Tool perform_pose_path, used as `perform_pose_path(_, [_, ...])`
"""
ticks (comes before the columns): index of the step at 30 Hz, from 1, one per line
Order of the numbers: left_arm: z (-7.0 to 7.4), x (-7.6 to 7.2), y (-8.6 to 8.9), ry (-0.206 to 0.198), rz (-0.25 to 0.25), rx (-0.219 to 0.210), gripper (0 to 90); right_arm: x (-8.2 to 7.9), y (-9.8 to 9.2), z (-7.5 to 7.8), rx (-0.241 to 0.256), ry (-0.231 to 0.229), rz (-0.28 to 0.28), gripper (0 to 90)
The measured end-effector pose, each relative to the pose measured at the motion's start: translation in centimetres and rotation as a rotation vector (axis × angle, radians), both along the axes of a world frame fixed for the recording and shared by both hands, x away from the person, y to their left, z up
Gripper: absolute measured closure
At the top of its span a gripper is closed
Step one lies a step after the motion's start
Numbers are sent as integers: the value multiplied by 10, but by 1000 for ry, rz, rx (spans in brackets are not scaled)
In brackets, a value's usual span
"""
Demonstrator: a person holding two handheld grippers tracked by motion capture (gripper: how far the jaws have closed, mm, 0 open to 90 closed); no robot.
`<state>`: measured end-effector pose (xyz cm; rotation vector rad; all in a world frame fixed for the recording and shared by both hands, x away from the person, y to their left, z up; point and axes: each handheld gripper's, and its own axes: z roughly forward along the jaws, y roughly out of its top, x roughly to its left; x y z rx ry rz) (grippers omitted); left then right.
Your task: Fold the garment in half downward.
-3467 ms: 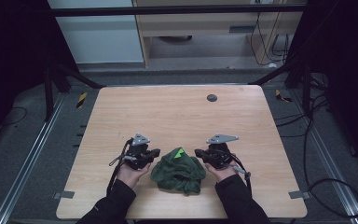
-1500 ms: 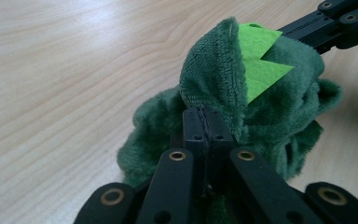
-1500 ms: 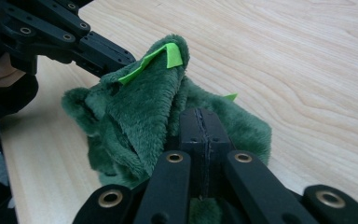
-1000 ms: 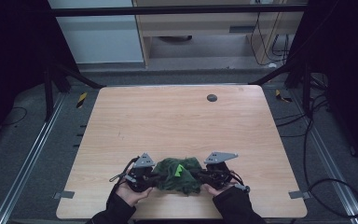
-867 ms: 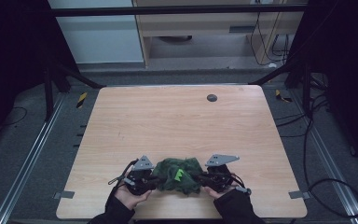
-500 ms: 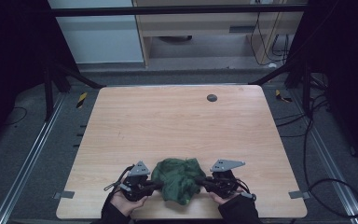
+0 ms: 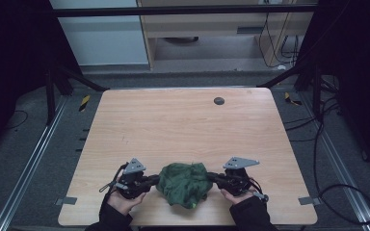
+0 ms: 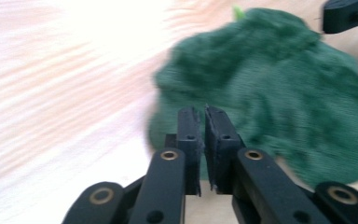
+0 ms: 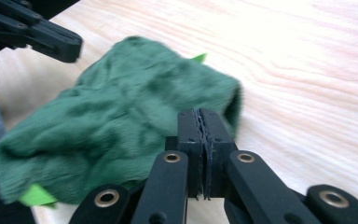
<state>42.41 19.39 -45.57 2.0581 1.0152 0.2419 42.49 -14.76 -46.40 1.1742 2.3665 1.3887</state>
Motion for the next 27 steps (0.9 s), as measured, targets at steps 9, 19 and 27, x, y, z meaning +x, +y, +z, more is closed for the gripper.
perform_pose_path(9, [-3, 14, 27, -45, 122, 41, 653, 13, -20, -1, -72, -53, -110, 795])
perform_pose_path(19, [-12, 25, 61, -92, 231, 90, 445, 20, -53, -4, -133, -70, -254, 571])
perform_pose_path(27, [-18, 29, 81, -72, 278, 95, 375, 24, -74, -6, -161, -82, -320, 446])
